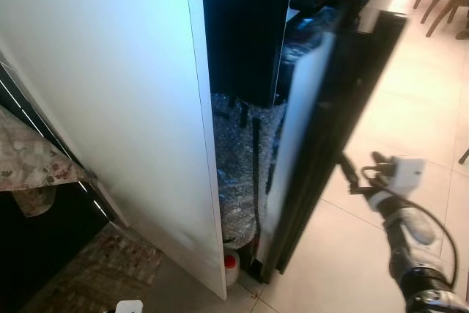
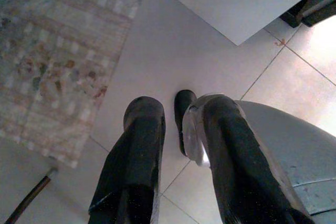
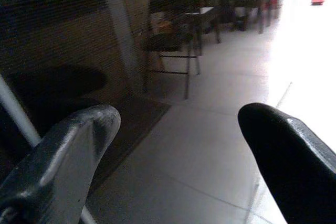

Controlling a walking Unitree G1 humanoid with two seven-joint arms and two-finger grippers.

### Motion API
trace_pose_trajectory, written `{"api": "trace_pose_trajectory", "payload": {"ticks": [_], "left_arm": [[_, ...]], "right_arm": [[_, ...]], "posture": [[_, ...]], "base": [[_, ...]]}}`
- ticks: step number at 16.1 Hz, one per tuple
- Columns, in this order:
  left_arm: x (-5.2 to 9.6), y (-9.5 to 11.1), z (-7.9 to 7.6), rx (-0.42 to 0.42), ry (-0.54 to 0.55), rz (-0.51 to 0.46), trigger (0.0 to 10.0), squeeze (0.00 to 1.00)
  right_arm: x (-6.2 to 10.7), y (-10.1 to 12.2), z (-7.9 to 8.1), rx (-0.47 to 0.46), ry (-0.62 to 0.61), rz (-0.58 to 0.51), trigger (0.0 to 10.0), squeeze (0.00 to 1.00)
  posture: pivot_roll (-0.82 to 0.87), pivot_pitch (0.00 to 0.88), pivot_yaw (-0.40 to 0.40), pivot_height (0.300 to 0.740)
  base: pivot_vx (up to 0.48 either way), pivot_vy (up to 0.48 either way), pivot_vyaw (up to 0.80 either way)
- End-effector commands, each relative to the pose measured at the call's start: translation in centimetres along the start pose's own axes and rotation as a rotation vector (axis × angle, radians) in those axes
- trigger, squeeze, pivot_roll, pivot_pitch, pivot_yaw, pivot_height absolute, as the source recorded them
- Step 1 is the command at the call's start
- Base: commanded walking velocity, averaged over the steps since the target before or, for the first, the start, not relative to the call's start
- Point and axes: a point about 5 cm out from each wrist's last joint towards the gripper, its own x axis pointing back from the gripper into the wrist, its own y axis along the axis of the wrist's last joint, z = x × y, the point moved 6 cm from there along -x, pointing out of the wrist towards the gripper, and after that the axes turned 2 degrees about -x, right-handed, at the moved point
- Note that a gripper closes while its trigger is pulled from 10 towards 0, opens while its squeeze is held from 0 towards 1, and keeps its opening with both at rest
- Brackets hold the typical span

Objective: Restocking fridge

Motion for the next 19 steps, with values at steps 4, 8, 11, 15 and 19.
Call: {"api": "trace_pose_trajectory", "payload": {"ticks": [4,8,11,15,19], "left_arm": [[0.1,-0.5,0.1,0.001,0.007,0.020,10.0,0.00],[0.0,-0.2,0.0,0.001,0.007,0.014,10.0,0.00],[-0.1,0.1,-0.1,0.005,0.006,0.007,10.0,0.00],[-0.2,0.6,-0.3,0.011,0.005,-0.005,10.0,0.00],[-0.3,0.7,-0.4,0.011,0.003,-0.009,10.0,0.00]], "right_arm": [[-1.7,-0.3,3.1,-0.033,0.082,0.011,10.0,0.00],[-3.9,0.8,6.8,-0.053,0.188,-0.011,10.0,0.00],[-5.4,2.2,9.2,-0.059,0.251,-0.042,10.0,0.00],[-7.0,3.4,13.0,-0.086,0.343,-0.060,10.0,0.00],[-7.6,3.5,13.7,-0.103,0.333,-0.055,10.0,0.00]], "posture": [[-0.02,0.010,0.016,0.740],[-0.02,0.010,0.021,0.740],[-0.03,0.011,0.025,0.740],[-0.02,0.012,0.017,0.740],[-0.02,0.016,0.015,0.740]], "base": [[0.000,0.000,0.00],[0.000,0.000,0.00],[0.000,0.000,0.00],[0.000,0.000,0.00],[0.000,0.000,0.00]]}}
